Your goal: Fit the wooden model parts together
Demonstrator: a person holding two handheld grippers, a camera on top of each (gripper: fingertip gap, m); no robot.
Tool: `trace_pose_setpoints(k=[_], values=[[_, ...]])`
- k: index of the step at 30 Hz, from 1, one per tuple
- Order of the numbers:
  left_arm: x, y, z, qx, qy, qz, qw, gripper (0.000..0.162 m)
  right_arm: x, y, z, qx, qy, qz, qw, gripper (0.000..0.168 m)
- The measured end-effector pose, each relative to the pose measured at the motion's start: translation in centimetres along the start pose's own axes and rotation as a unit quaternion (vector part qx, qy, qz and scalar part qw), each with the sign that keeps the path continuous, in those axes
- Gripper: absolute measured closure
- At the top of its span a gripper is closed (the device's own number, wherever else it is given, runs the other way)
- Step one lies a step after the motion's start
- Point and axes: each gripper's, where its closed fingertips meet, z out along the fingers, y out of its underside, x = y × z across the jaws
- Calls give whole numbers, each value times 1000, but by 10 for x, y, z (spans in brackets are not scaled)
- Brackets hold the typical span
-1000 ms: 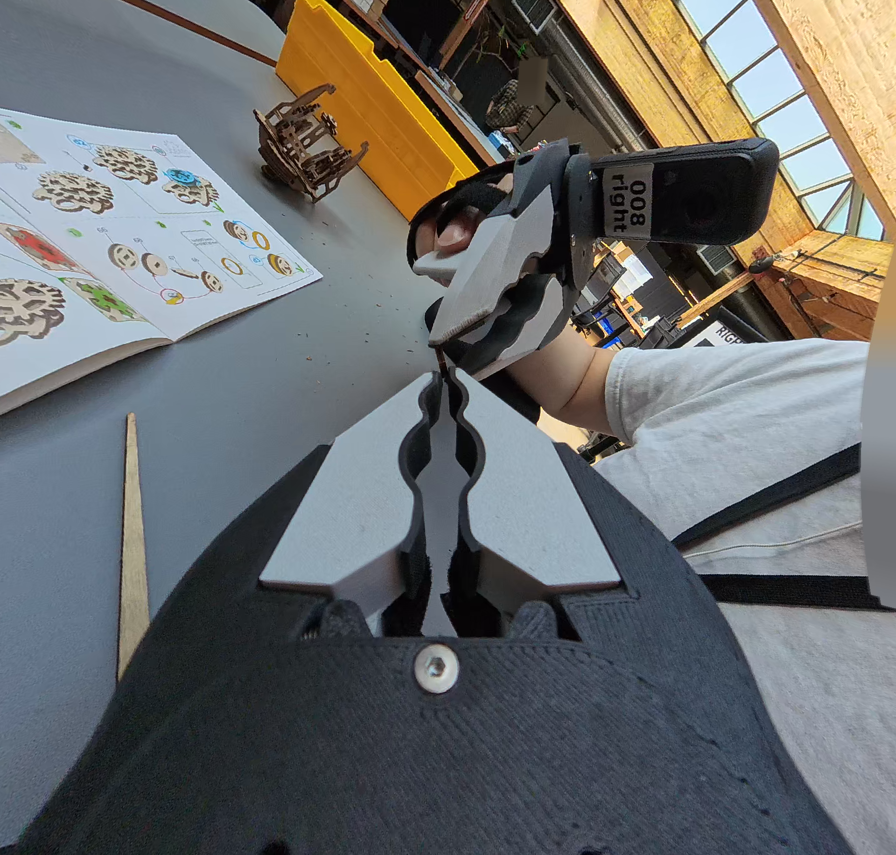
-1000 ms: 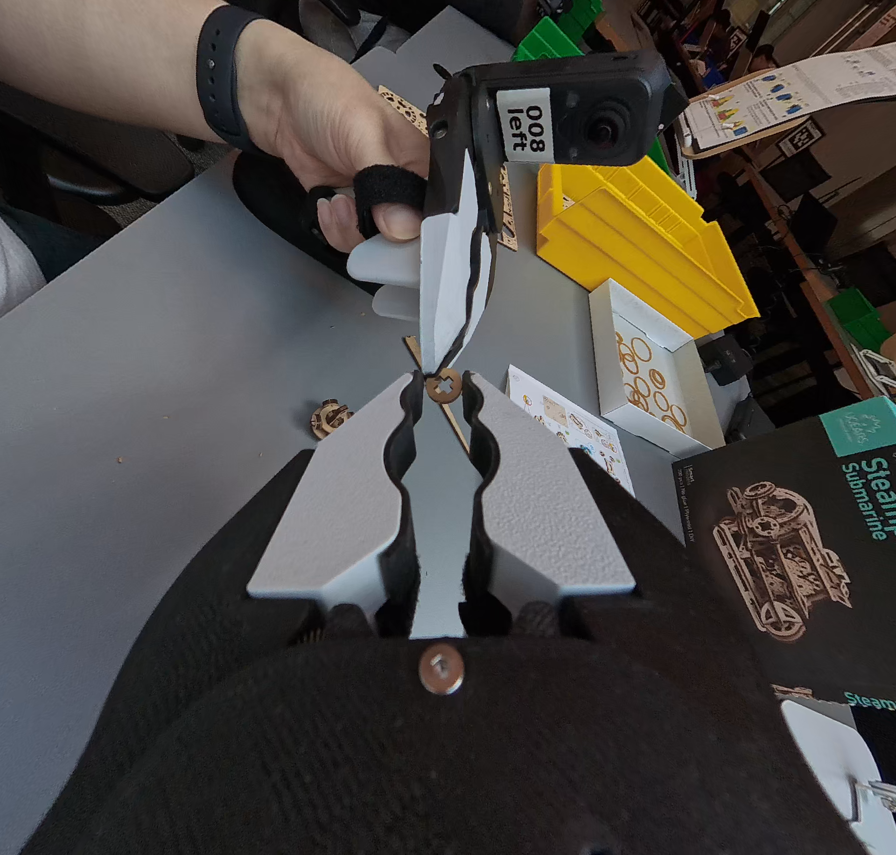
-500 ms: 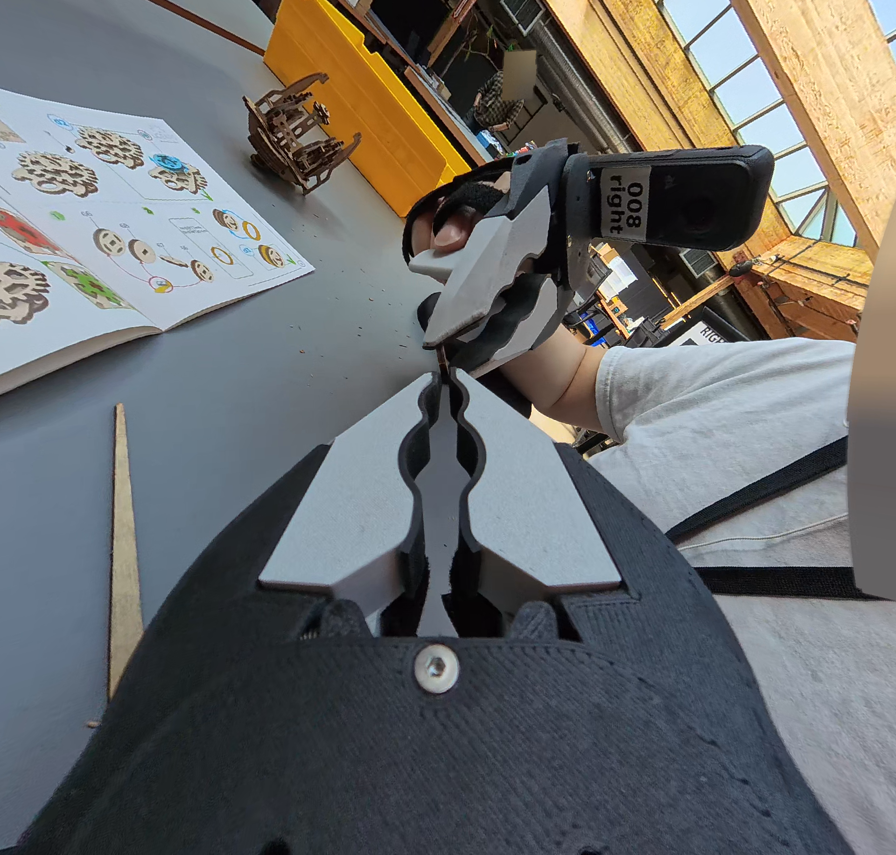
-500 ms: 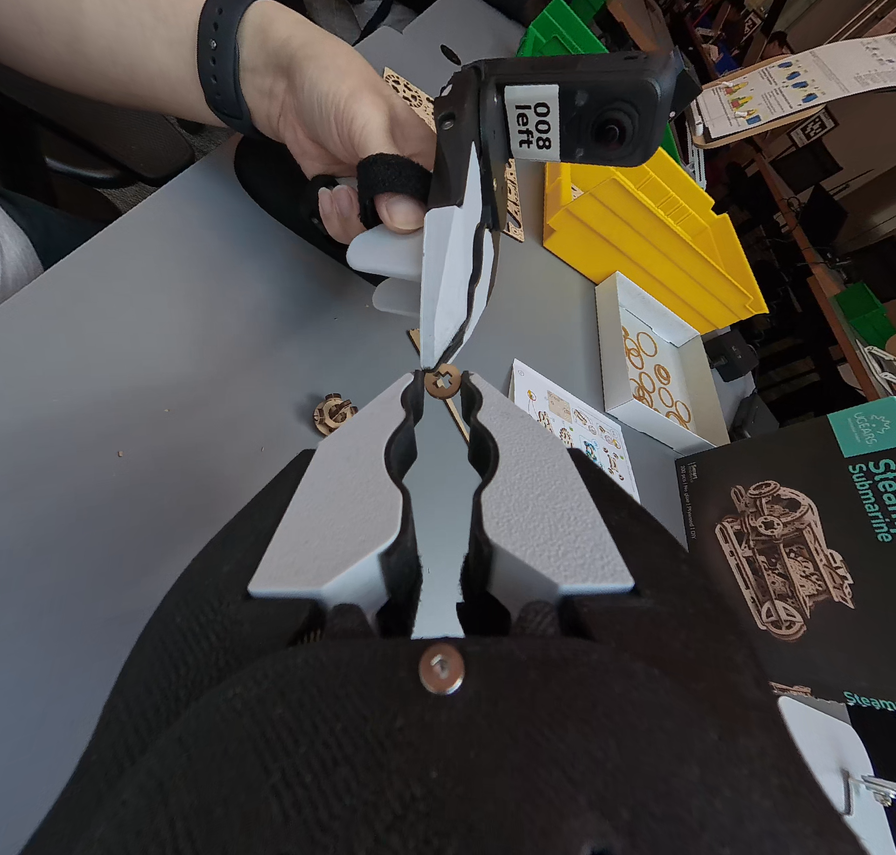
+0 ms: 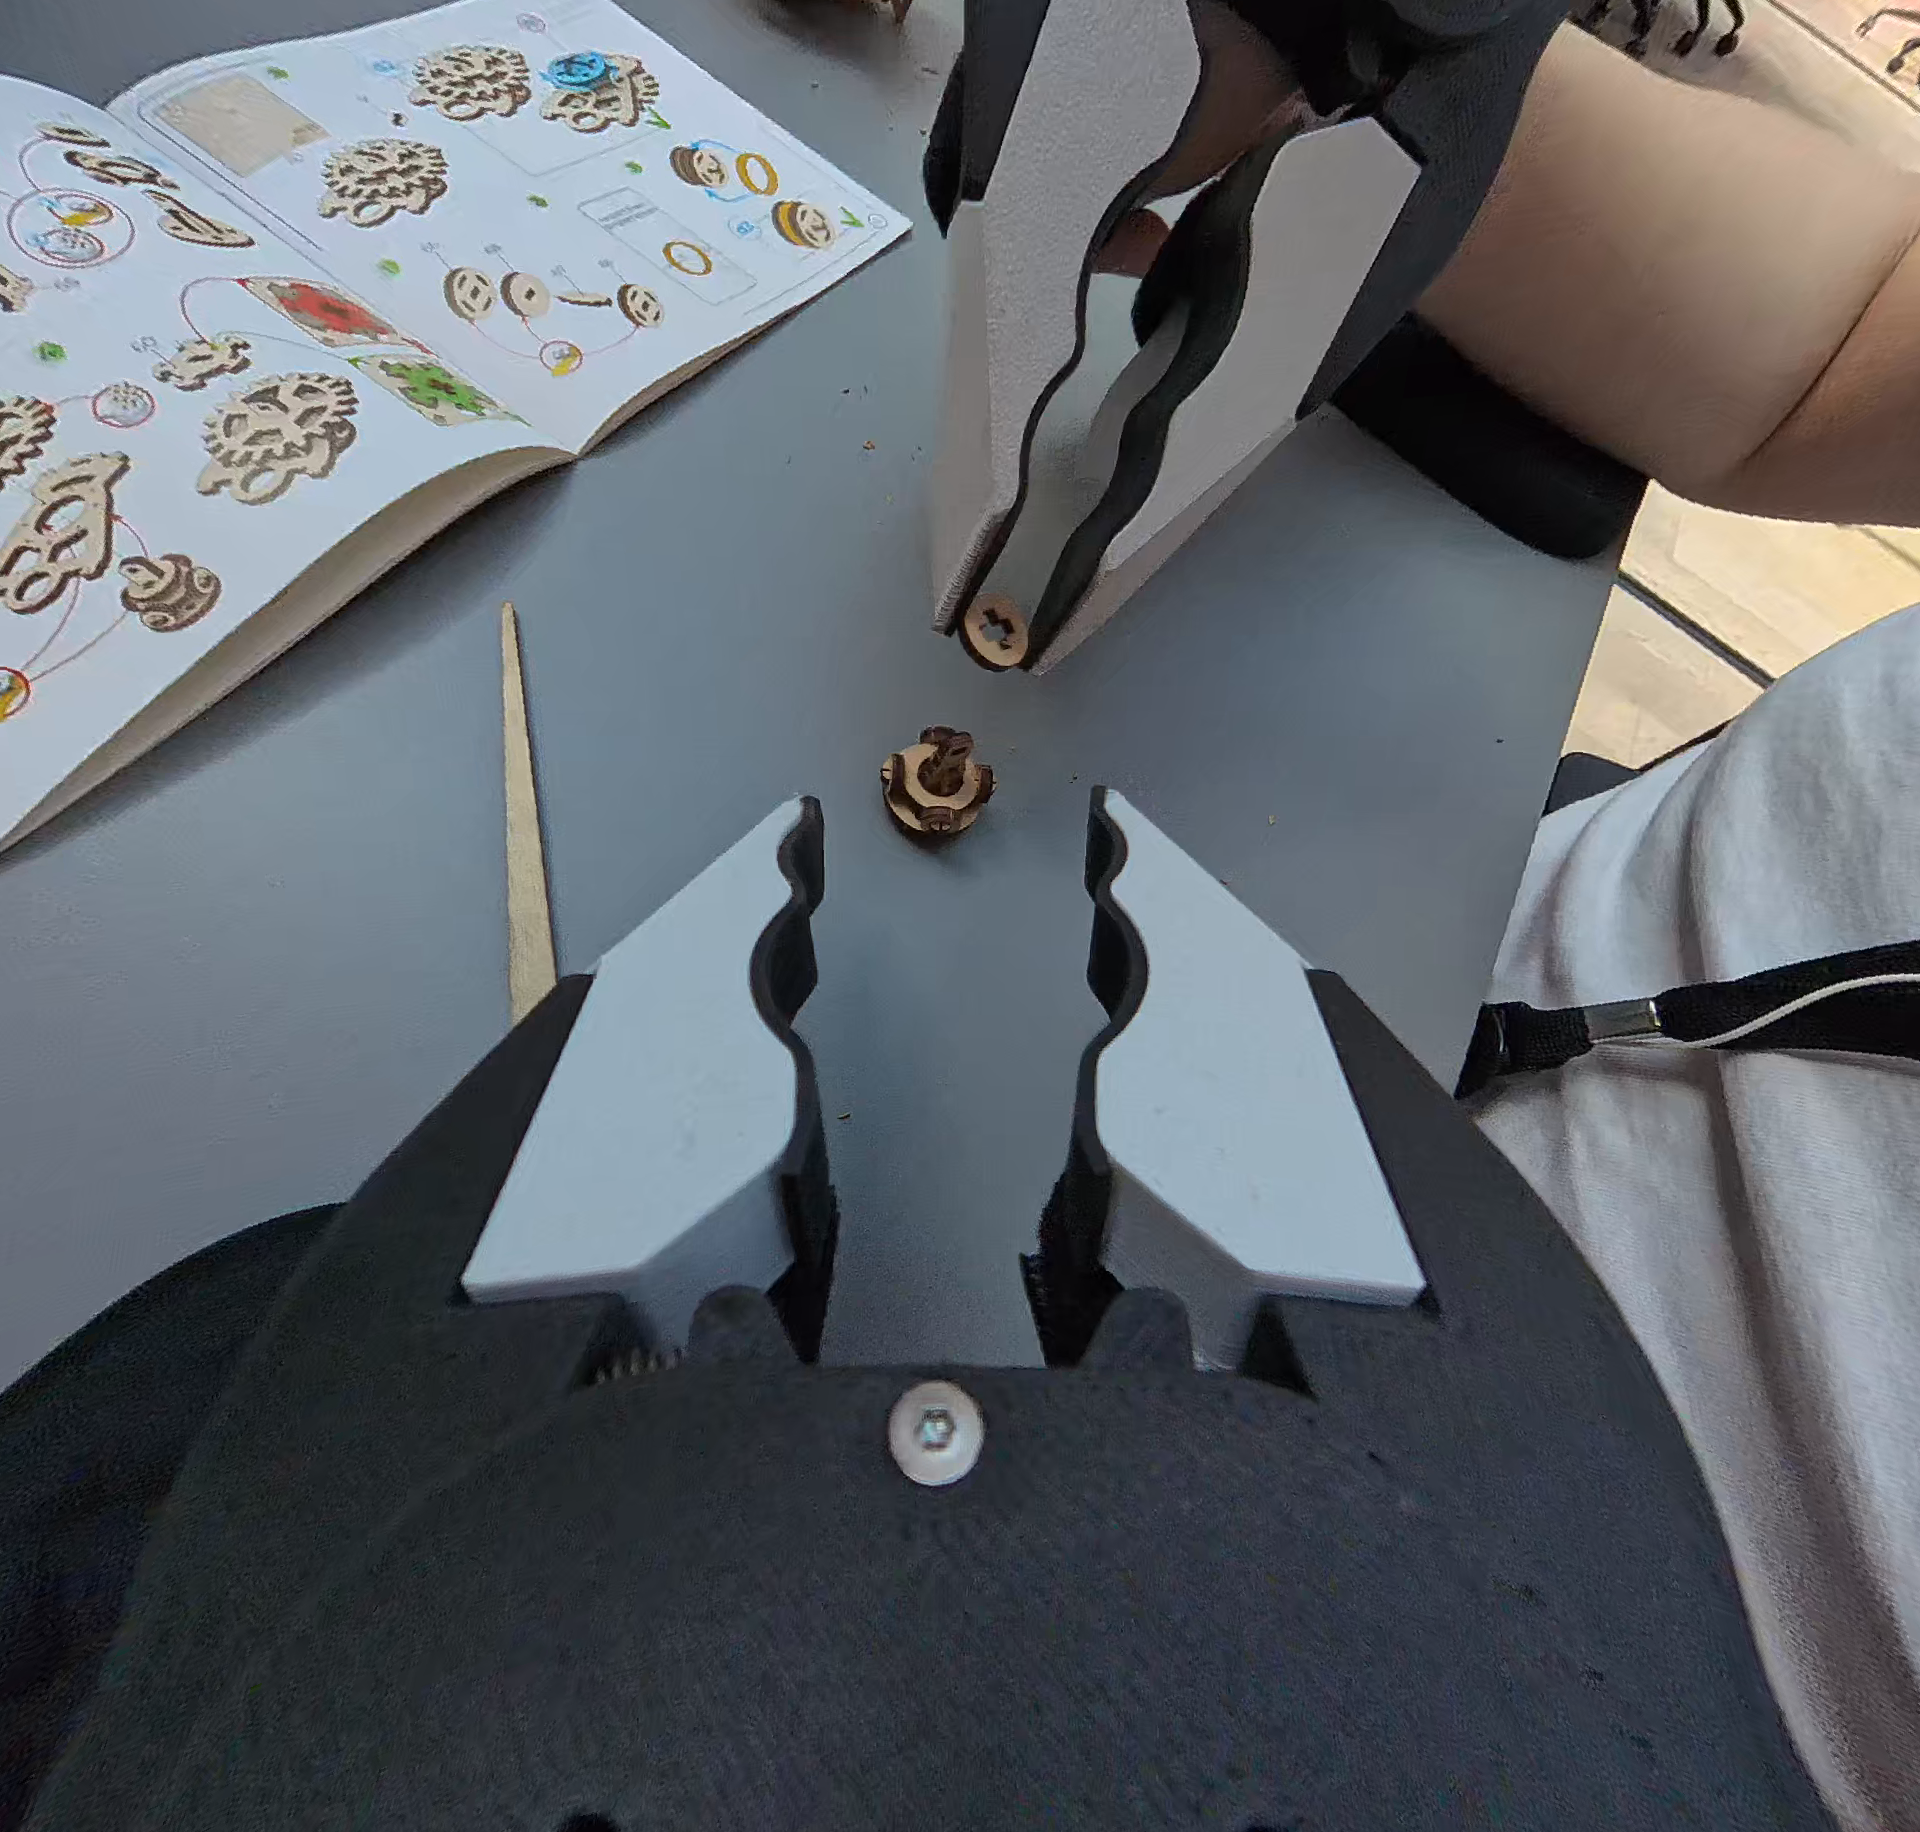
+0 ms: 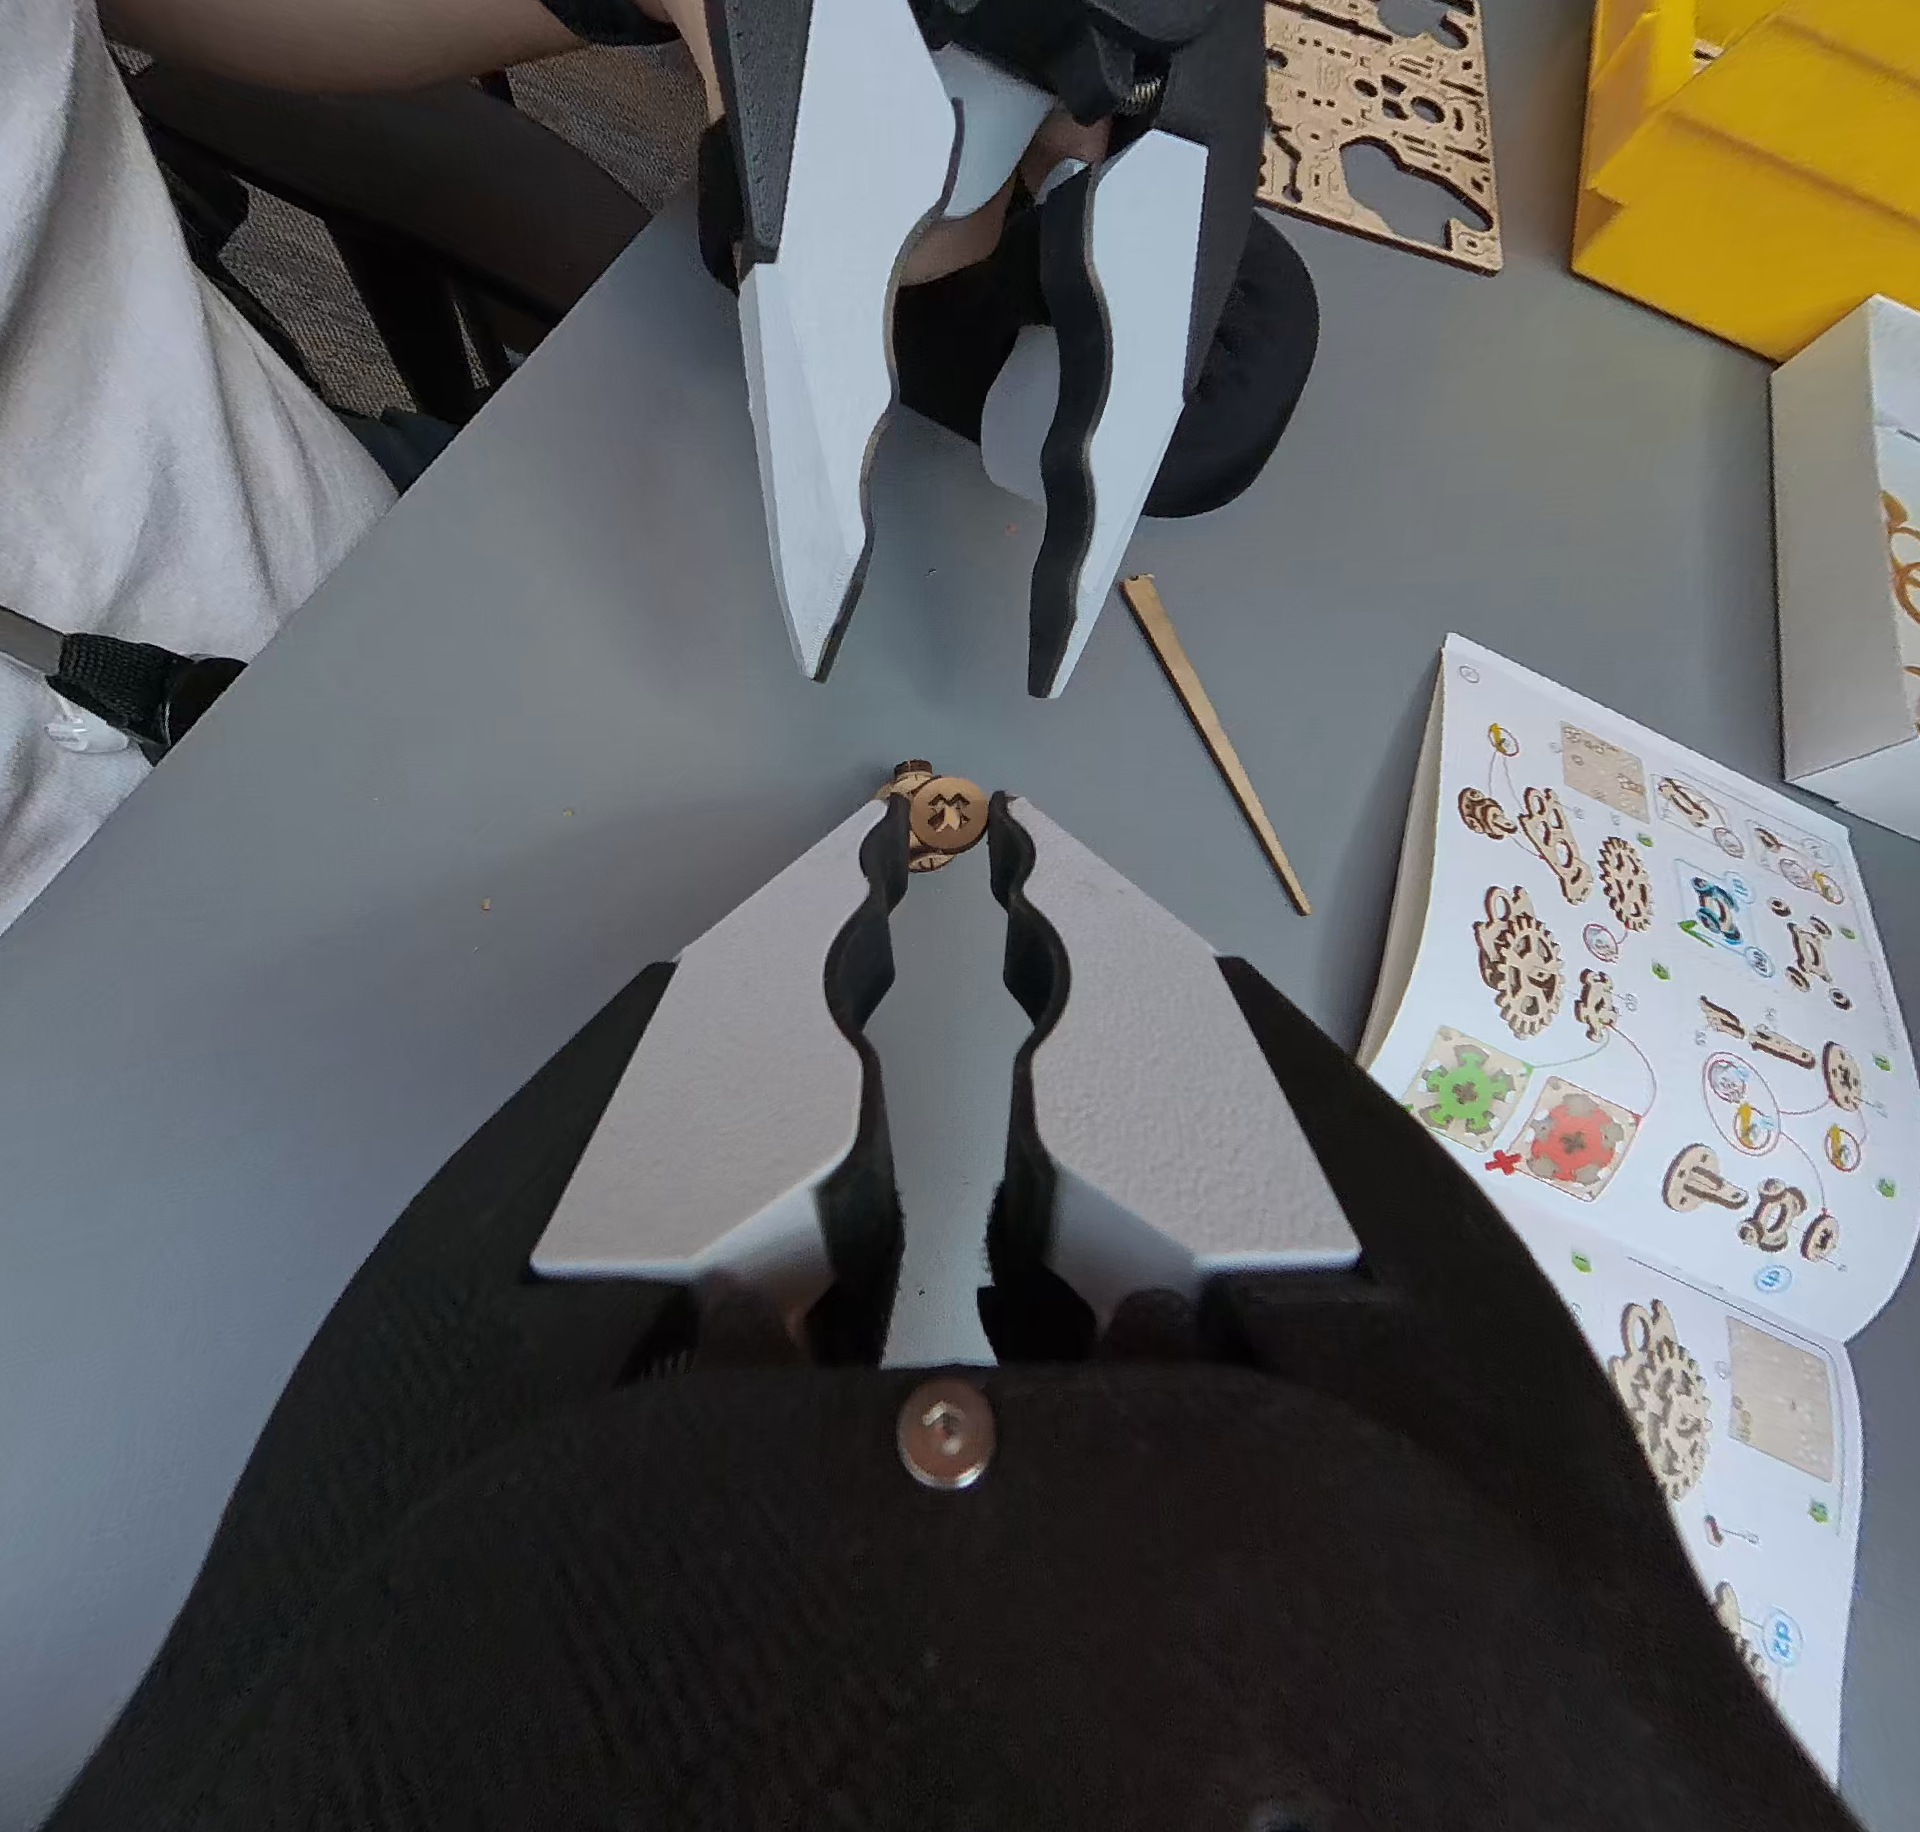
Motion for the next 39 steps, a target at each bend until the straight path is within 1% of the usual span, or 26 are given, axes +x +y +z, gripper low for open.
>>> trace_pose_setpoints(k=[4,7,10,14,19,21,25,30,39], values=[[-2,1,3,-12,-20,24,999,117,-2,2,10,-12,-16,2,1000,154],[-3,2,4,-18,-21,21,999,124,-1,0,12,-11,-23,5,1000,154],[-3,-1,2,-7,-20,14,1000,128,-2,1,14,-17,-29,19,999,155],[-4,-1,0,-3,-21,1,1000,129,-3,4,17,-25,-24,22,999,155],[-4,1,3,-17,-28,18,999,132,-2,4,20,-24,-21,29,999,155],[-6,3,5,-22,-29,10,999,133,-1,3,20,-22,-17,36,999,155],[-7,1,3,-14,-24,-4,1000,133,-3,3,19,-20,-18,47,999,155],[-7,0,2,-5,-21,-15,1000,134,-1,2,17,-14,0,61,998,155],[-8,0,2,-5,-14,-23,1000,134,-4,6,23,-25,-8,67,997,155]])
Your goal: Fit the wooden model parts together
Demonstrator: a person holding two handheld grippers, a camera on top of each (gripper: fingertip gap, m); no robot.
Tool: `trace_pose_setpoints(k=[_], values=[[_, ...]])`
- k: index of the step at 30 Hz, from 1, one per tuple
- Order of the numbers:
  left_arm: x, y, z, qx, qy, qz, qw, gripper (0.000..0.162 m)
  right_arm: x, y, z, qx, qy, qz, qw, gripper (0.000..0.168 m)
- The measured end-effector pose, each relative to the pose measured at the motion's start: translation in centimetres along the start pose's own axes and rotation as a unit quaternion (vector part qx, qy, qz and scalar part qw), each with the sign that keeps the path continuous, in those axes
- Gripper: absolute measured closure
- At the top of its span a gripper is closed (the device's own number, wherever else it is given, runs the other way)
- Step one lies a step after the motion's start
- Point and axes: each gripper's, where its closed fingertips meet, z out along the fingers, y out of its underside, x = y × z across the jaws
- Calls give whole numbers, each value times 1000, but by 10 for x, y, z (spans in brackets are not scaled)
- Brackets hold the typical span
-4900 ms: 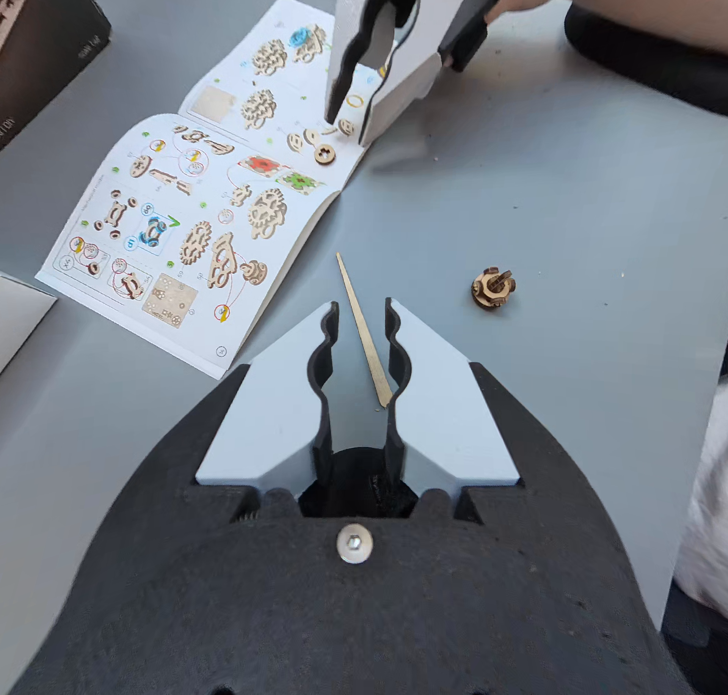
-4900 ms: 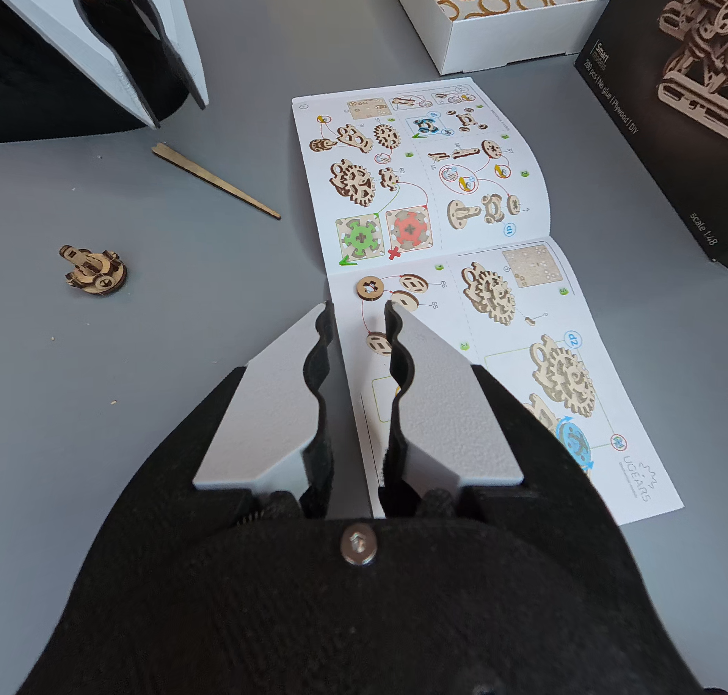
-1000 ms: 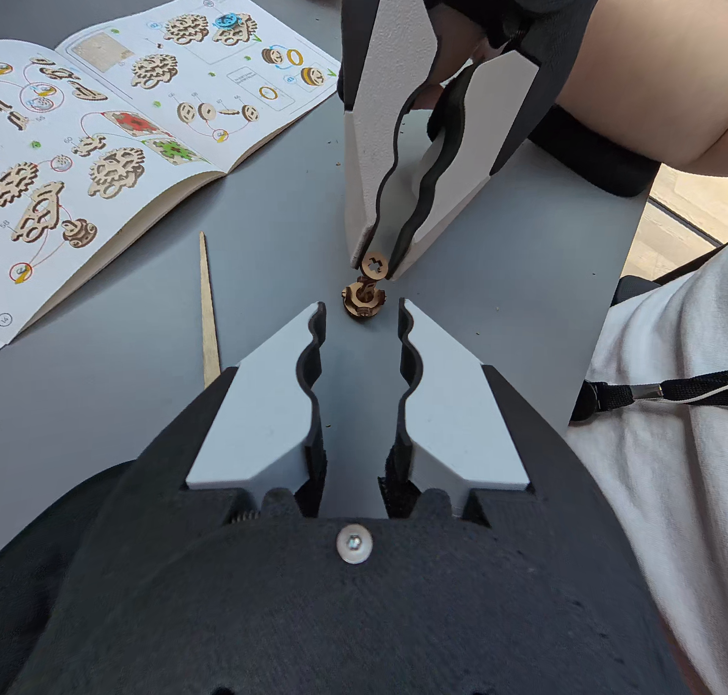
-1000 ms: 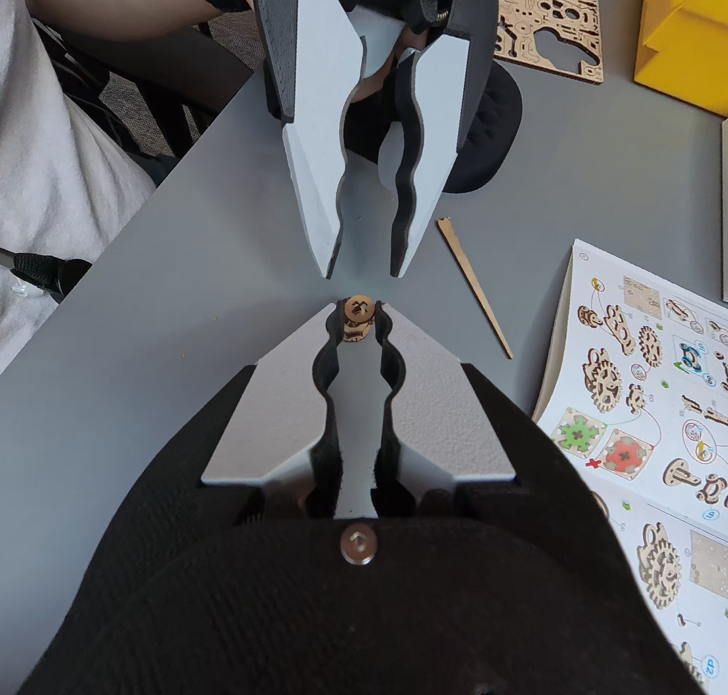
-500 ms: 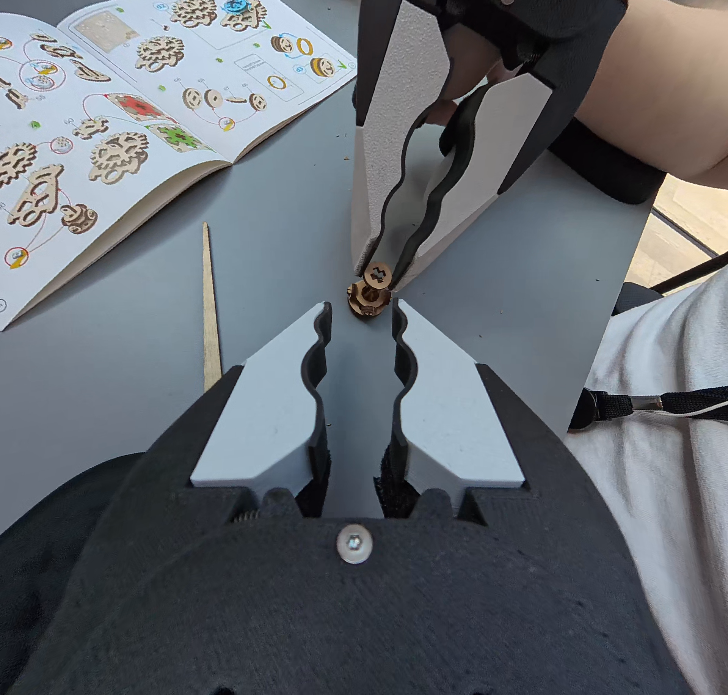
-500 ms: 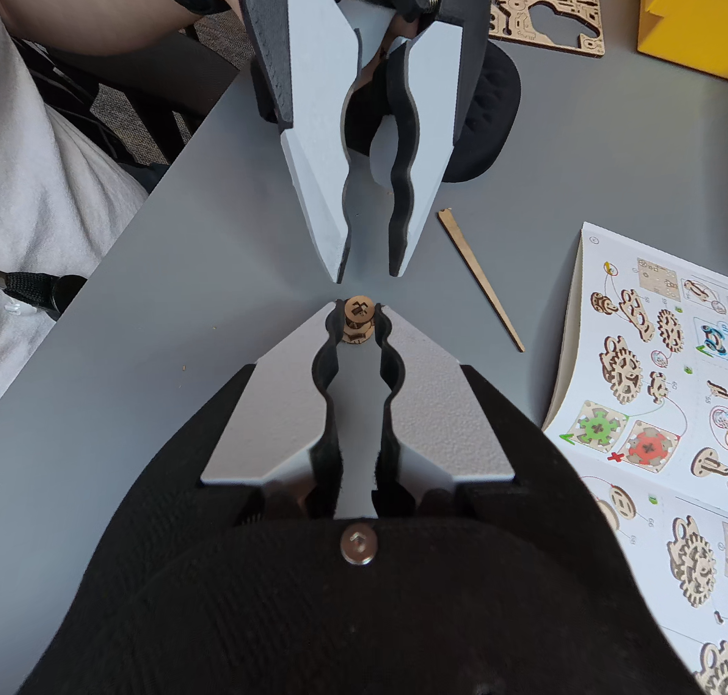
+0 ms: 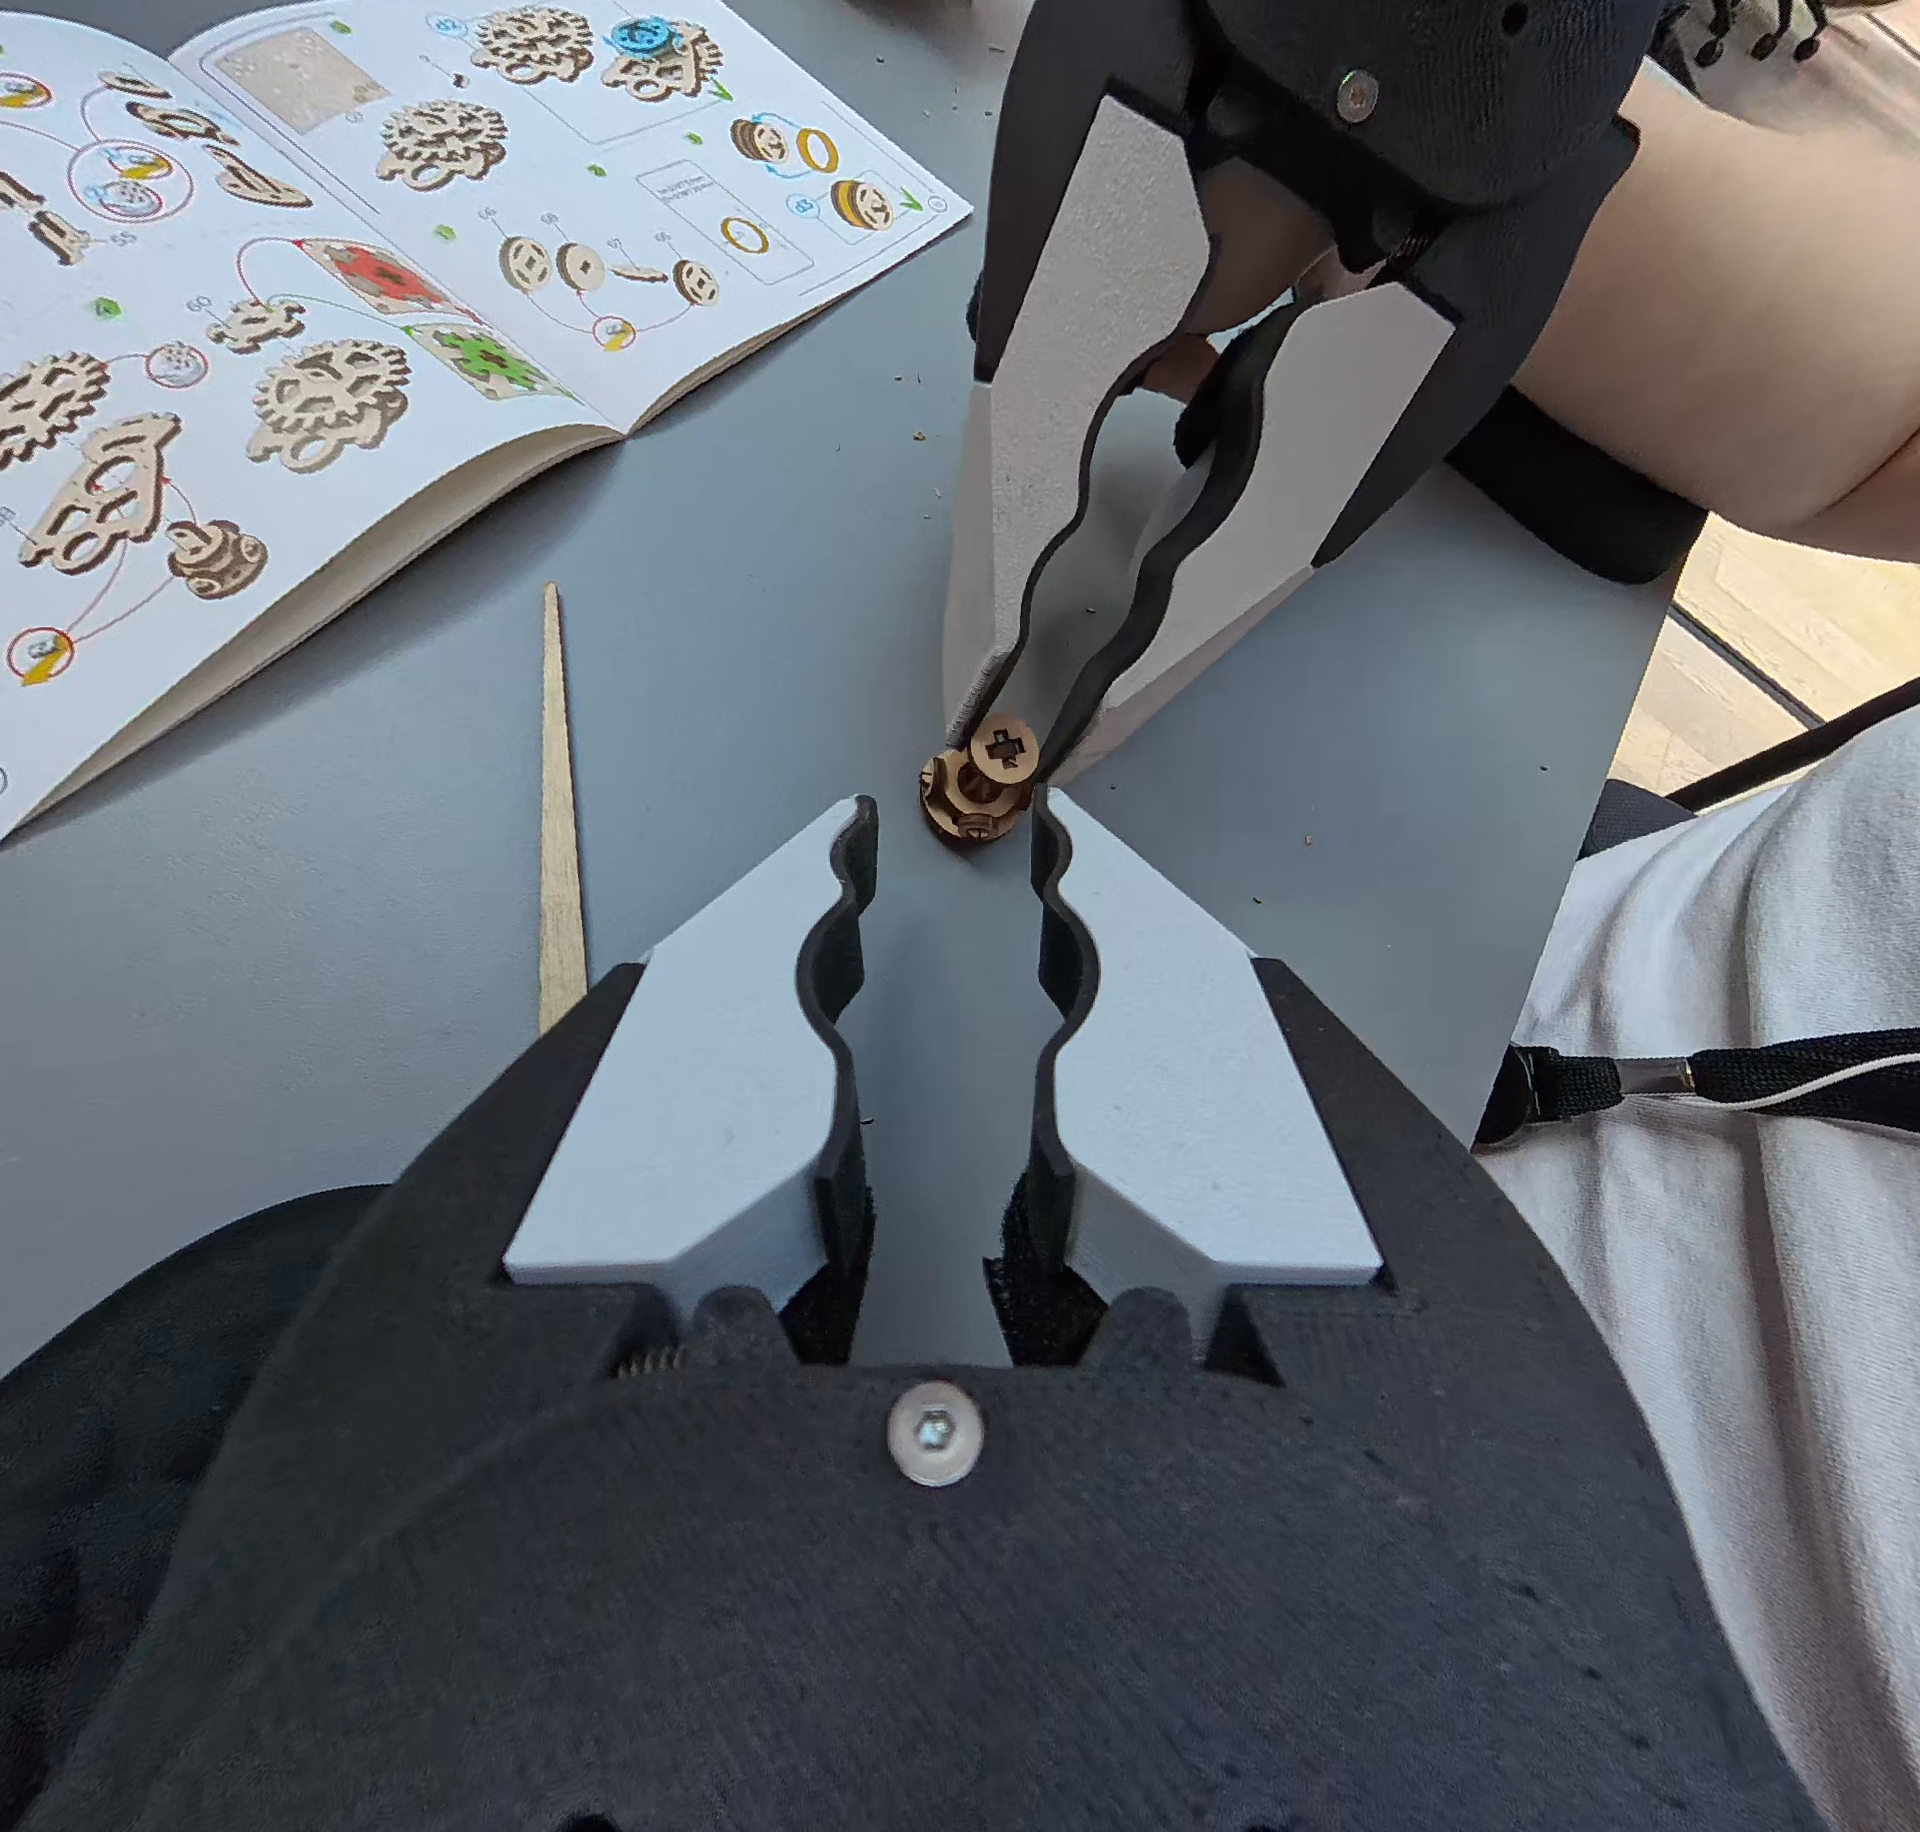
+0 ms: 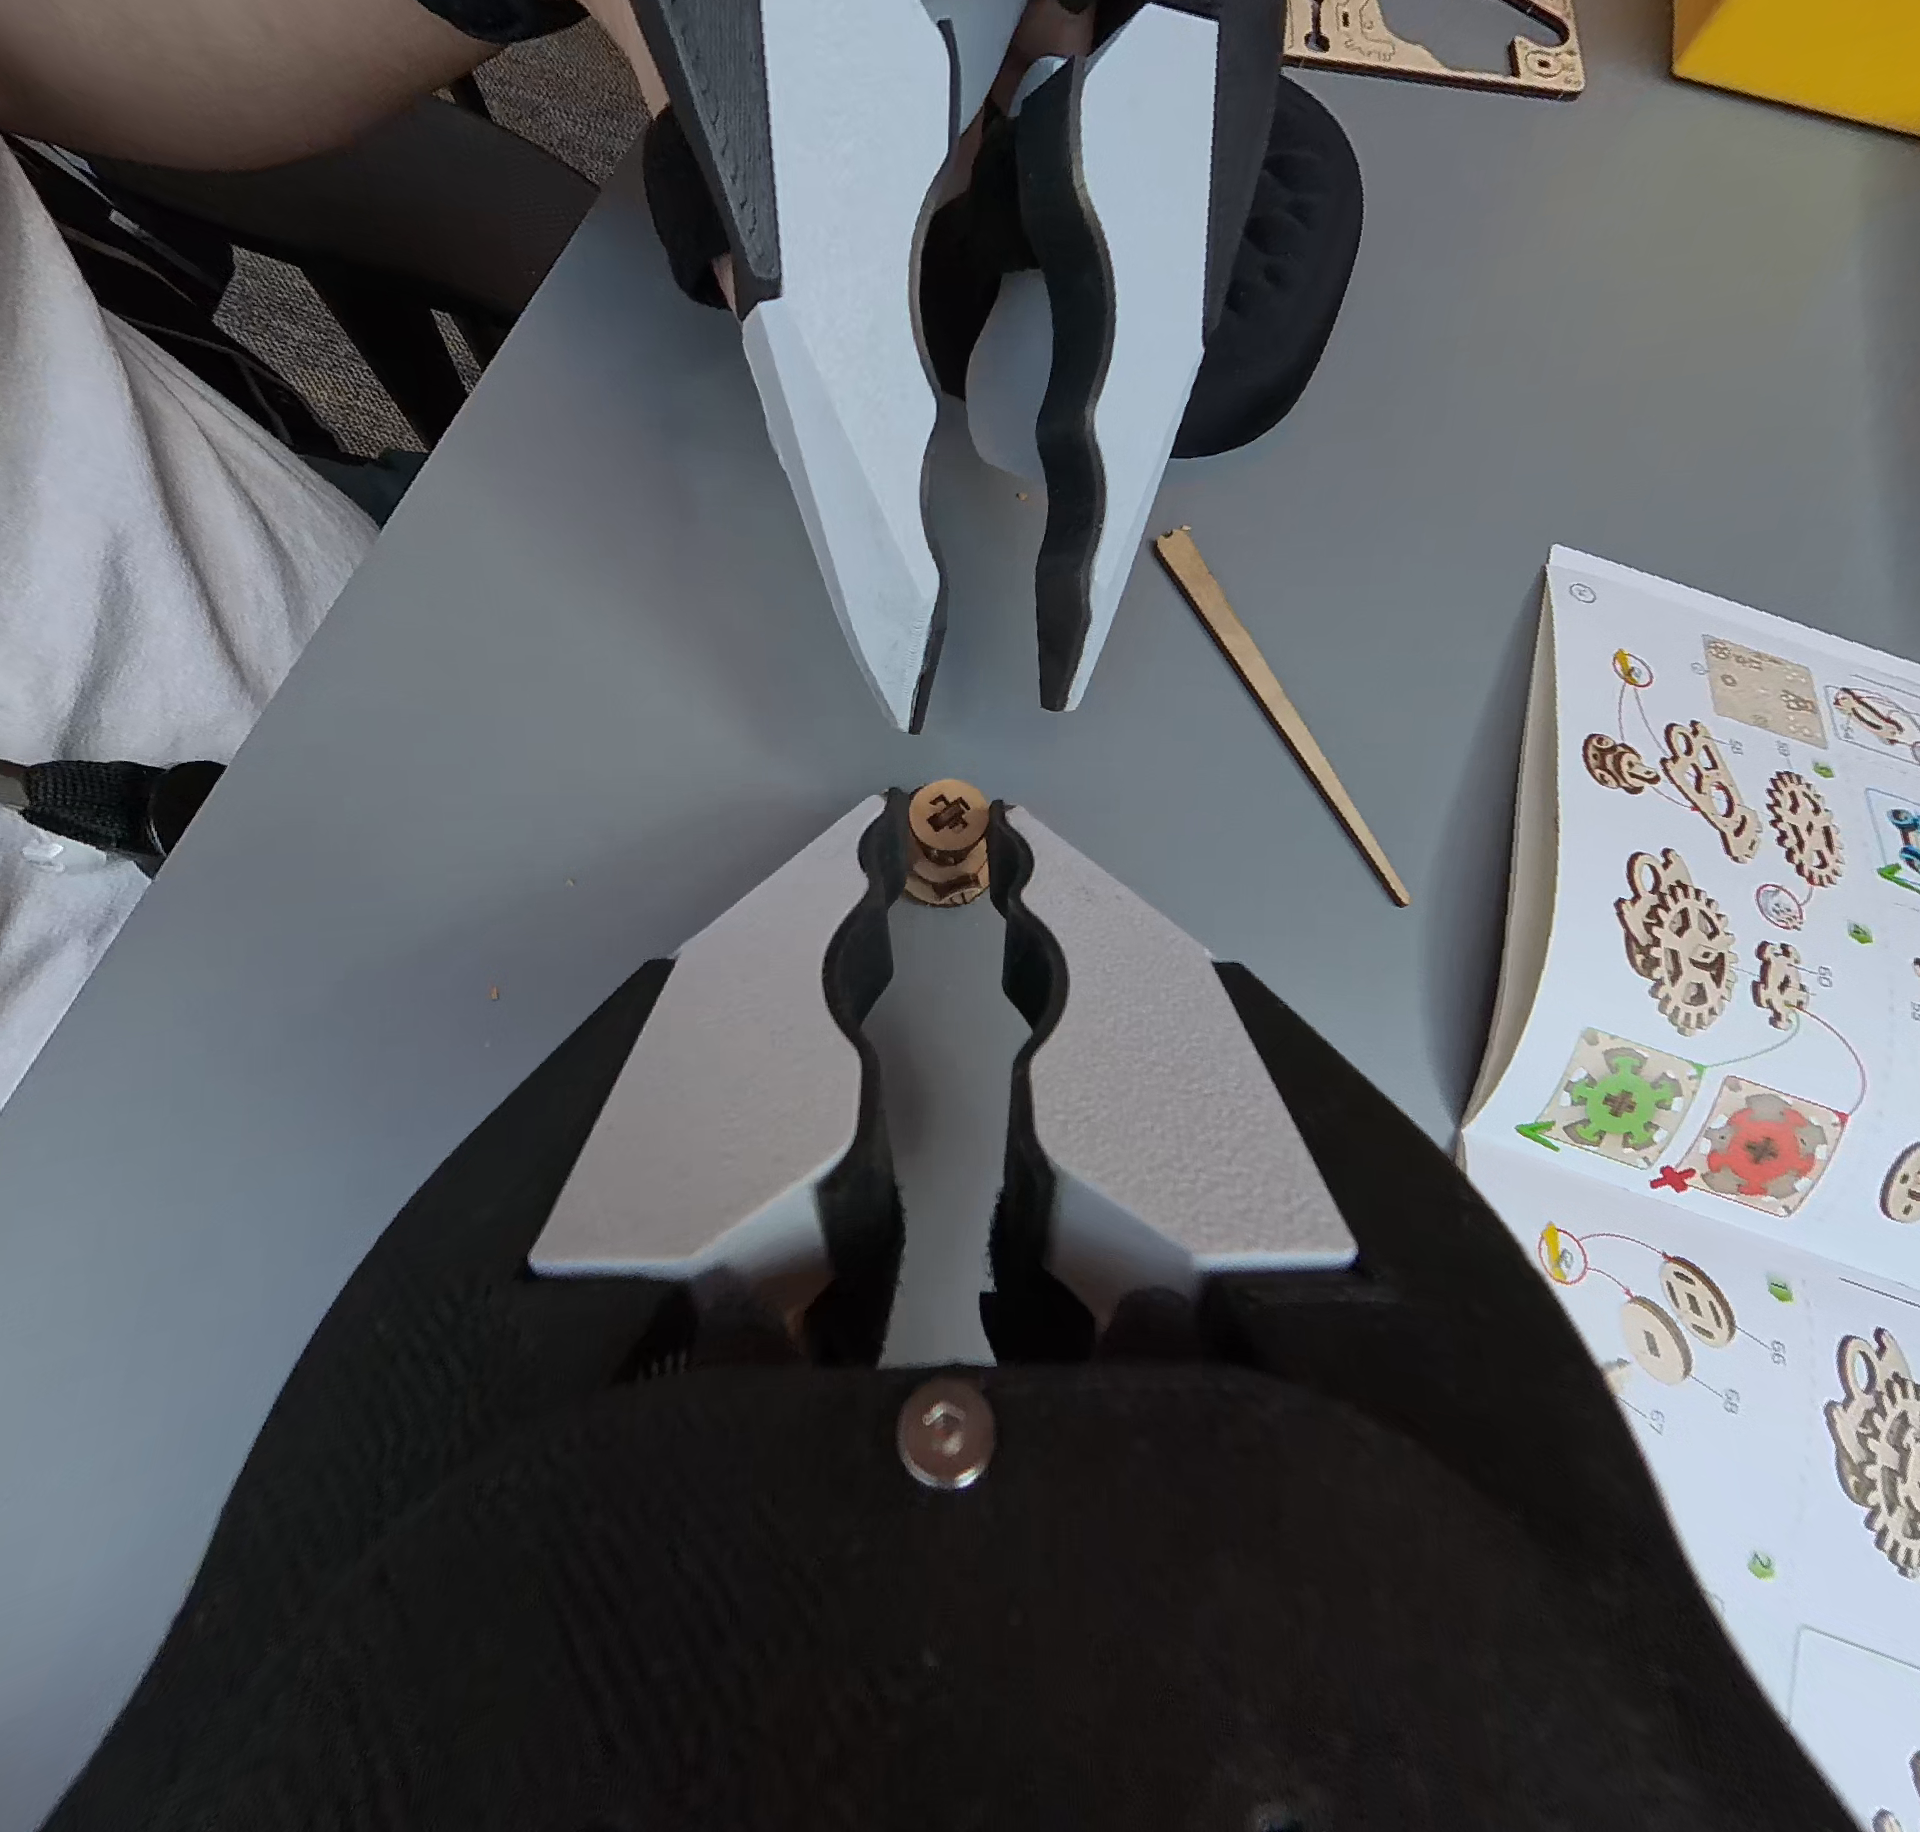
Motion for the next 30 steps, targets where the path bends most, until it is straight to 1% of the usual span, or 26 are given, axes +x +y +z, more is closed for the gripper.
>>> trace_pose_setpoints(k=[6,17,21,23,27,28,30], values=[[0,-1,-1,4,7,-6,1000,135,0,5,4,-14,1,-6,1000,155],[0,0,0,3,10,-12,1000,135,0,5,5,-14,3,-8,1000,155],[0,-1,0,6,15,-21,1000,136,1,-1,-1,5,0,6,1000,143],[0,-1,-1,5,13,-25,1000,136,1,-5,-8,24,-11,23,999,144],[-2,1,0,-6,16,-50,999,138,6,5,-13,44,-38,116,992,145],[0,2,1,-12,28,-58,998,136,5,9,-12,43,-52,133,989,144],[5,6,5,-28,46,-64,996,132,5,15,-10,40,-64,149,986,137]])
